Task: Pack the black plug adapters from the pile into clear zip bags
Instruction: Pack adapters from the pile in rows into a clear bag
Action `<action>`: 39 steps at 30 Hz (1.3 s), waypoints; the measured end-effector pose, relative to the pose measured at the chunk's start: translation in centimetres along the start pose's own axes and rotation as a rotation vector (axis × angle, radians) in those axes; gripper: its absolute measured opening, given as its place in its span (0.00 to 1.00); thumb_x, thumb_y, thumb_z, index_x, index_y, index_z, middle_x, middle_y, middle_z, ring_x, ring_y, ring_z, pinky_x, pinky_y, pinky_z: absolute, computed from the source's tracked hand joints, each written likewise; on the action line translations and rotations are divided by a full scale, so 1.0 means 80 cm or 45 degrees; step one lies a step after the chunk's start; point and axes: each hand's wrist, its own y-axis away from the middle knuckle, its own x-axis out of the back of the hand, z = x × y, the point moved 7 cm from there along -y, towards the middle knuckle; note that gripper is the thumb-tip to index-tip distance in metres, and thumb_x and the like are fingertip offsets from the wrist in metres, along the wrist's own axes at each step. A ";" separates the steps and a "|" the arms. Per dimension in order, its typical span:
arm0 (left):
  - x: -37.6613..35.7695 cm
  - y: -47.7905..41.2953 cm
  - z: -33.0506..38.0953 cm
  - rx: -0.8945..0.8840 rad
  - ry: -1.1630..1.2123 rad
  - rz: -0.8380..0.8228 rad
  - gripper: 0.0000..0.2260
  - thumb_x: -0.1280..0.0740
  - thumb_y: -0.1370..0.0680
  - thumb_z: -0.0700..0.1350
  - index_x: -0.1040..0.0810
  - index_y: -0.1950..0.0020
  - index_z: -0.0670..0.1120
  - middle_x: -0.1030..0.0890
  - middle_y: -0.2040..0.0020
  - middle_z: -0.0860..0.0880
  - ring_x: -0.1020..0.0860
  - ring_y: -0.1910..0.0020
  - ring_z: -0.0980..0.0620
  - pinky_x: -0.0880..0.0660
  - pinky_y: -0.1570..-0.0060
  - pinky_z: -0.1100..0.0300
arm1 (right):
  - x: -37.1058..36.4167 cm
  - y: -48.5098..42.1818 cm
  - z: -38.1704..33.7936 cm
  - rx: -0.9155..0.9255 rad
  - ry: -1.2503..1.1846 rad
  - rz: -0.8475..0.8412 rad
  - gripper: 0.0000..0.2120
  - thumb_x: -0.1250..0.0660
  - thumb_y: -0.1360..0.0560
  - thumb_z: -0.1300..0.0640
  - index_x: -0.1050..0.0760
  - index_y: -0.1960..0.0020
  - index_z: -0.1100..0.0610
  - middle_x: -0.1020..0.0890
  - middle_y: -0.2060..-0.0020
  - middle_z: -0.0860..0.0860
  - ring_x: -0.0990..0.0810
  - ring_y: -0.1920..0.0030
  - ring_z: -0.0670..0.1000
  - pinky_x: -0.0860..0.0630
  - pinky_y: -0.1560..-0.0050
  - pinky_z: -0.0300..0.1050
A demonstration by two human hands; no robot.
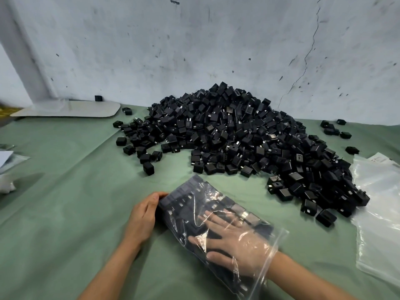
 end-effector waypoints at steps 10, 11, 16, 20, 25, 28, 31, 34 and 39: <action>0.000 0.000 0.003 0.001 0.005 -0.002 0.16 0.48 0.21 0.53 0.19 0.51 0.58 0.18 0.52 0.65 0.22 0.50 0.66 0.30 0.49 0.73 | -0.007 -0.006 0.007 -0.127 -0.112 -0.022 0.21 0.62 0.22 0.34 0.64 0.32 0.24 0.63 0.26 0.43 0.71 0.26 0.52 0.77 0.32 0.59; 0.000 0.000 0.003 -0.001 0.008 -0.002 0.16 0.48 0.21 0.53 0.19 0.51 0.58 0.18 0.52 0.65 0.22 0.50 0.66 0.30 0.49 0.73 | -0.007 -0.009 0.006 -0.116 -0.106 -0.029 0.21 0.61 0.22 0.34 0.64 0.32 0.24 0.63 0.25 0.43 0.71 0.26 0.52 0.76 0.32 0.61; -0.002 0.002 0.004 0.006 0.029 -0.015 0.16 0.47 0.21 0.53 0.19 0.51 0.57 0.17 0.52 0.64 0.22 0.50 0.66 0.30 0.49 0.74 | -0.005 -0.003 0.008 -0.063 -0.115 -0.049 0.20 0.63 0.24 0.33 0.60 0.32 0.23 0.65 0.25 0.40 0.72 0.27 0.47 0.76 0.33 0.59; -0.001 0.000 0.001 0.020 0.014 -0.001 0.16 0.47 0.21 0.54 0.19 0.51 0.58 0.17 0.51 0.64 0.22 0.49 0.65 0.30 0.49 0.73 | 0.000 0.006 0.014 -0.074 -0.137 -0.035 0.23 0.71 0.27 0.31 0.62 0.31 0.25 0.63 0.26 0.34 0.70 0.27 0.42 0.79 0.34 0.53; -0.001 0.001 -0.001 0.023 -0.016 -0.003 0.16 0.47 0.21 0.54 0.19 0.51 0.58 0.17 0.52 0.63 0.21 0.50 0.64 0.29 0.48 0.72 | 0.006 -0.006 0.010 -0.080 -0.158 -0.036 0.25 0.63 0.21 0.38 0.63 0.25 0.39 0.61 0.26 0.33 0.70 0.28 0.38 0.76 0.32 0.51; 0.000 0.001 0.000 0.016 -0.029 0.000 0.16 0.47 0.22 0.54 0.19 0.51 0.57 0.16 0.52 0.60 0.21 0.50 0.64 0.29 0.48 0.72 | 0.007 -0.018 0.008 -0.074 -0.157 -0.035 0.26 0.62 0.20 0.39 0.62 0.24 0.43 0.61 0.26 0.36 0.69 0.28 0.38 0.73 0.29 0.52; 0.000 0.000 0.000 0.018 -0.040 -0.007 0.17 0.47 0.22 0.54 0.18 0.49 0.55 0.16 0.51 0.56 0.21 0.50 0.63 0.29 0.47 0.71 | 0.001 -0.029 0.009 -0.088 -0.143 -0.067 0.27 0.60 0.19 0.39 0.61 0.23 0.44 0.64 0.26 0.37 0.70 0.27 0.40 0.69 0.26 0.54; -0.001 0.000 0.001 0.019 -0.044 -0.012 0.16 0.47 0.22 0.54 0.19 0.50 0.55 0.16 0.51 0.56 0.22 0.50 0.65 0.29 0.48 0.71 | 0.000 -0.035 0.010 -0.082 -0.141 -0.066 0.25 0.61 0.19 0.39 0.61 0.24 0.42 0.63 0.26 0.36 0.70 0.27 0.40 0.70 0.27 0.54; -0.002 -0.001 0.003 -0.008 -0.110 -0.025 0.15 0.47 0.22 0.53 0.20 0.49 0.56 0.17 0.50 0.57 0.23 0.50 0.68 0.31 0.48 0.74 | 0.000 -0.040 0.011 -0.078 -0.147 -0.056 0.23 0.60 0.19 0.40 0.60 0.25 0.38 0.61 0.26 0.35 0.69 0.27 0.43 0.74 0.30 0.54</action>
